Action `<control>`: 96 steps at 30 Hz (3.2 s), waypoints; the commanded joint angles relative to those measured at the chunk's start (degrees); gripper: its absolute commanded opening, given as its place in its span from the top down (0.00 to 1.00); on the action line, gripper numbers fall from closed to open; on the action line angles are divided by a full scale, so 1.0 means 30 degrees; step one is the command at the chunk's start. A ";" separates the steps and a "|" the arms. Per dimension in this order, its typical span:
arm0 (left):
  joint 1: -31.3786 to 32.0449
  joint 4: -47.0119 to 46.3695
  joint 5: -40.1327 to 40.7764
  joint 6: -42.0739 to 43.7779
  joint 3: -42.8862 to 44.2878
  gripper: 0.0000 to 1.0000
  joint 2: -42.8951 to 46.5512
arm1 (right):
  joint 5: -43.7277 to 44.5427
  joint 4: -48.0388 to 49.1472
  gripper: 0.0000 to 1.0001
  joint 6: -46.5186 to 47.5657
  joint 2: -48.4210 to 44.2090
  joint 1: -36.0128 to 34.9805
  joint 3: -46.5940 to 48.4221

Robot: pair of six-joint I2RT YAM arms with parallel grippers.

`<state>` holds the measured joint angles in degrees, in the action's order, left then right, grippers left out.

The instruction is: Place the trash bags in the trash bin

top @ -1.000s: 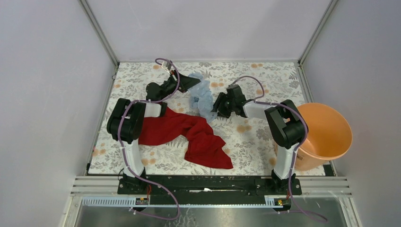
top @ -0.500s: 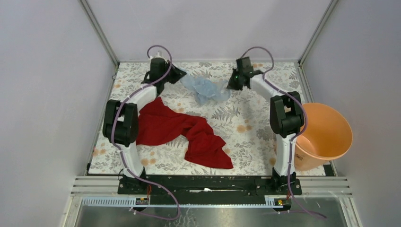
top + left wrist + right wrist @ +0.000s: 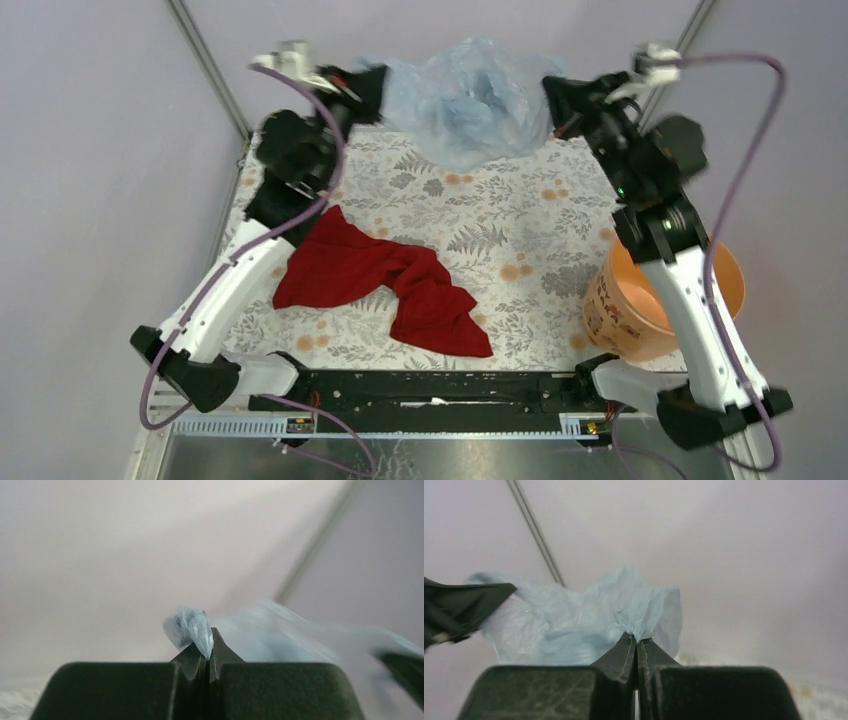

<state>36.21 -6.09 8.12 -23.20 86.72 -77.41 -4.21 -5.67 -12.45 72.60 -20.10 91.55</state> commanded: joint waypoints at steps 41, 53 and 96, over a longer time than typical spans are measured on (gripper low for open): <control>-0.2897 0.4110 -0.0971 -0.0952 -0.3722 1.00 -0.3862 | -0.2871 -0.0340 1.00 -0.1657 0.5423 0.0139 -0.6410; -0.1245 -0.0493 -0.7711 0.0520 0.6875 1.00 -0.0105 | -0.3913 -0.0646 1.00 0.0635 0.1036 0.0078 0.7683; -0.3950 0.1313 -0.1197 -0.3110 -0.6160 1.00 0.1020 | -0.2979 0.3400 1.00 0.0396 0.0124 0.0078 -0.5547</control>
<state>28.97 -20.32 -3.73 -27.00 79.72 -60.29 -18.44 14.17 -11.31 58.33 -19.84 84.66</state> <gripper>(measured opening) 0.005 0.017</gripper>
